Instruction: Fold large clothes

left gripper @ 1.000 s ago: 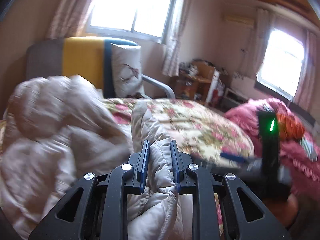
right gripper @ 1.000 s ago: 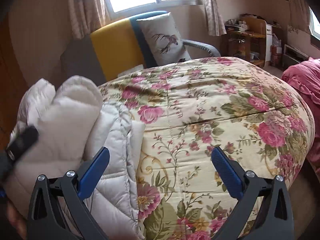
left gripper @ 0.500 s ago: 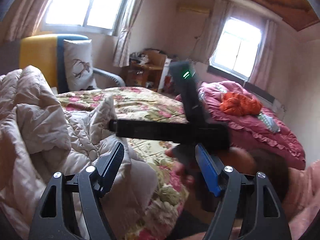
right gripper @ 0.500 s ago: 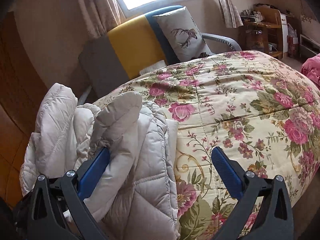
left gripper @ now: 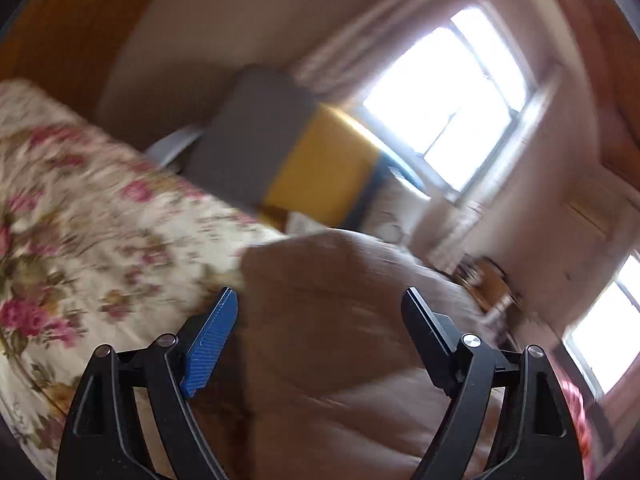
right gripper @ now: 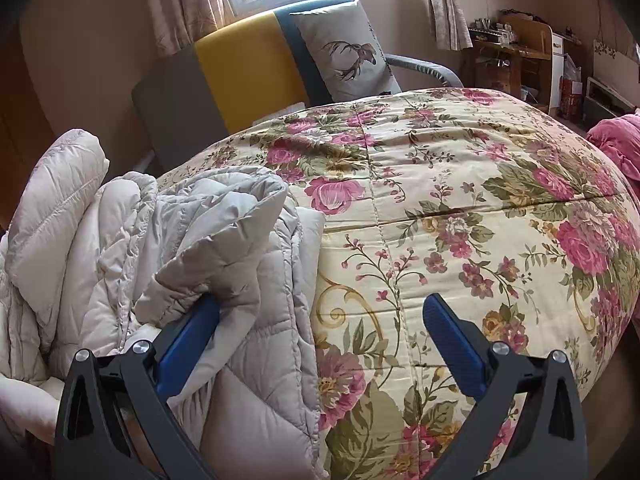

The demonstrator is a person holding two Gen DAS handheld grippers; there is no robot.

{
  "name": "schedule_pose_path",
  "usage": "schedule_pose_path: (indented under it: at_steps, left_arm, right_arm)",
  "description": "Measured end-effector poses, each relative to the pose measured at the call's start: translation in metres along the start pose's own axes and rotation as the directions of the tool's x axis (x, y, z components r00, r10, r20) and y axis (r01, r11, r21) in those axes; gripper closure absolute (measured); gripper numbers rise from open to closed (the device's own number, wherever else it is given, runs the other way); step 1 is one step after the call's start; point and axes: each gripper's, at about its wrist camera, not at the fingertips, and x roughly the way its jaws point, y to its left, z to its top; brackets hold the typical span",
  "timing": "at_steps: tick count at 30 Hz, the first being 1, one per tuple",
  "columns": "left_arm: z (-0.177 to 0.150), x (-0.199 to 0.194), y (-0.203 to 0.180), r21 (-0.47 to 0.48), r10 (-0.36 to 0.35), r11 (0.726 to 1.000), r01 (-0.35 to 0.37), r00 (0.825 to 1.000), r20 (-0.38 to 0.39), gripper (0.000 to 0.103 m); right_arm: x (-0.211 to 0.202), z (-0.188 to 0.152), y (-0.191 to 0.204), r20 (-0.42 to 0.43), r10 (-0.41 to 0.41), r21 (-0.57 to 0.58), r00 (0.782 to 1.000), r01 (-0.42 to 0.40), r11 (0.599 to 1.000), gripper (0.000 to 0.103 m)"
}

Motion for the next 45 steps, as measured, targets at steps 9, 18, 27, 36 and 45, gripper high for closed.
schedule_pose_path:
  at_steps: [9,18,27,36,45]
  left_arm:
    - [-0.036,0.055,0.029,-0.097,-0.129,0.989,0.109,0.964,-0.234,0.024]
    - [-0.046,0.074,-0.054,0.091,-0.247,0.952,0.292,0.909,-0.337,0.025]
    - [-0.098,0.088,-0.168,0.581,0.095,0.81,0.08,0.96,-0.265,0.017]
    - [-0.148,0.109,-0.19,0.763,0.301,0.616,-0.197,0.954,0.004,0.014]
    - [-0.165,0.099,-0.197,0.801,0.341,0.519,-0.298,0.932,0.126,0.014]
  right_arm:
    - [-0.006,0.015,-0.032,0.053,0.037,0.118,0.998,-0.043,0.992,0.002]
    - [0.048,-0.002,-0.014,-0.057,0.148,0.088,0.987,-0.142,0.986,0.002]
    - [0.054,-0.008,-0.017,-0.048,0.164,0.064,0.985,-0.161,0.985,0.002]
    - [0.015,0.01,-0.051,0.008,0.007,0.118,1.0,-0.008,0.993,0.002]
    - [-0.112,0.071,0.0,0.337,-0.148,0.084,0.93,0.126,0.988,0.002]
